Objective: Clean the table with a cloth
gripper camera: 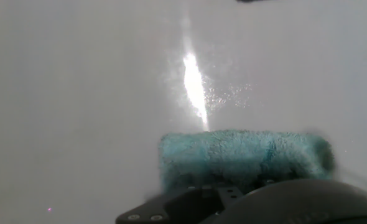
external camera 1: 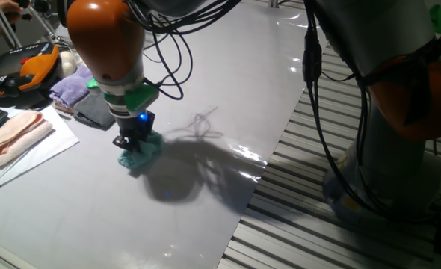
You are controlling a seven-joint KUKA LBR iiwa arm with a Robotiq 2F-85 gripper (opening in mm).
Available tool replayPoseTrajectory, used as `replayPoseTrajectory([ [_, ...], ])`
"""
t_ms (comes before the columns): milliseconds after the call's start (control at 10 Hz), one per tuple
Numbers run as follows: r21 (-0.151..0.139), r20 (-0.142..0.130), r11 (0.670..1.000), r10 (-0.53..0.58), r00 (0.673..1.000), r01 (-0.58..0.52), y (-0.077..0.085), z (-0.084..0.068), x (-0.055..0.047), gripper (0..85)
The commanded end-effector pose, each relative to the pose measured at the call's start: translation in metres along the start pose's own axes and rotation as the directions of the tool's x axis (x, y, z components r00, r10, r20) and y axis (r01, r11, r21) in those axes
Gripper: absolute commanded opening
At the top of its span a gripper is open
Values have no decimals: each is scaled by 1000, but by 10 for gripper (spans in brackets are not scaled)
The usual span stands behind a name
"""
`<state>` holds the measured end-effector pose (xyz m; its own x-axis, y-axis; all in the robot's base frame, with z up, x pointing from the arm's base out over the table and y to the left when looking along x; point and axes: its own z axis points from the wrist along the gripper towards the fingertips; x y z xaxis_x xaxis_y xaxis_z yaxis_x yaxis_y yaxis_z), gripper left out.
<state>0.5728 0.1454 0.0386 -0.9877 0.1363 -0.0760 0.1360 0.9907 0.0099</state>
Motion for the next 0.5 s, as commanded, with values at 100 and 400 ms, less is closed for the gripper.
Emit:
replayPoseTrajectory([
  [100,-3,-16,1000,27,1000,-27,10,-4,6,0],
  [400,10,-18,999,46,999,-46,15,-7,6,0],
])
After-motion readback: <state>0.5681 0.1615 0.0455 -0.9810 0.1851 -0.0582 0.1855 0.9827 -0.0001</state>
